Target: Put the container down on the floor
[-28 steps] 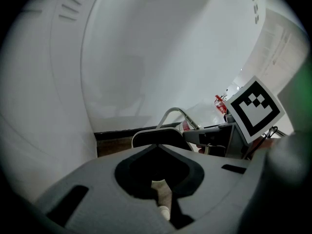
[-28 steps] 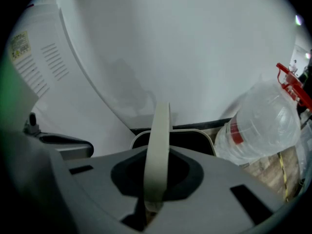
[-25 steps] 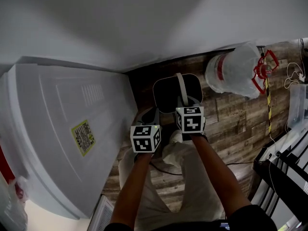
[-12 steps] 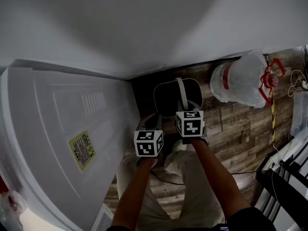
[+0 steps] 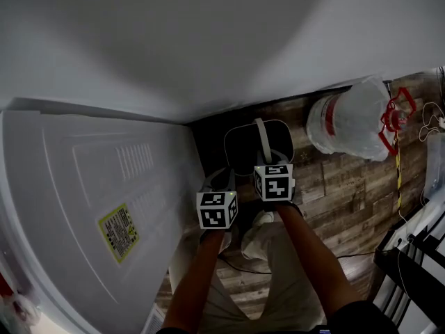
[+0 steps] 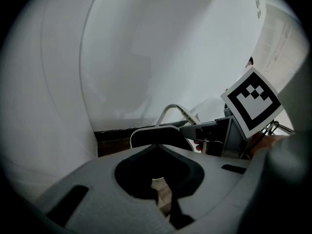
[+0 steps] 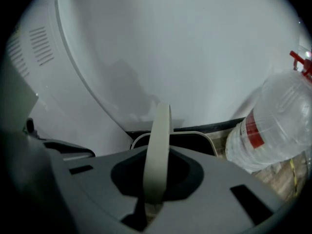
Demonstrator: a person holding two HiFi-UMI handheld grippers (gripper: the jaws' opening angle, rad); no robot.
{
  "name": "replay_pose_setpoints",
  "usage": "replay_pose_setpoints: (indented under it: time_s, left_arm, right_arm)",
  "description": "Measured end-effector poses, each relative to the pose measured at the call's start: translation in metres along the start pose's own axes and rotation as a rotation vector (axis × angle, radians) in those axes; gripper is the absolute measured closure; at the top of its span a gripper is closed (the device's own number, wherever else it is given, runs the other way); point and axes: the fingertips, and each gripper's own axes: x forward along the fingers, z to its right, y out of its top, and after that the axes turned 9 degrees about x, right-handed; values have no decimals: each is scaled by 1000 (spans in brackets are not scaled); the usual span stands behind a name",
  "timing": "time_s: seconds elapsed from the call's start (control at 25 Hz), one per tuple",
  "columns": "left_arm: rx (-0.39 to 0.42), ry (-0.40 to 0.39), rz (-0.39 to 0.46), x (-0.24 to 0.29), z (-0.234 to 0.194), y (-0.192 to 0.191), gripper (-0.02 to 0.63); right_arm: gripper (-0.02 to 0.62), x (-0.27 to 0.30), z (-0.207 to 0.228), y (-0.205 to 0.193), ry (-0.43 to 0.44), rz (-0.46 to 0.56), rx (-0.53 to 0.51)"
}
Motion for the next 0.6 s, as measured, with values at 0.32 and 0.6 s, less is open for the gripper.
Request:
replay_pose_setpoints:
  time_s: [0.32,0.6]
  left_arm:
    - [6,11,12,11,-12,-1,591]
    - [-8,4,5,19,-20,-6,591]
  right_arm:
    - [563,20,-1,1,-2,11,-2]
    - [563,31,-9,0,15,37,-7]
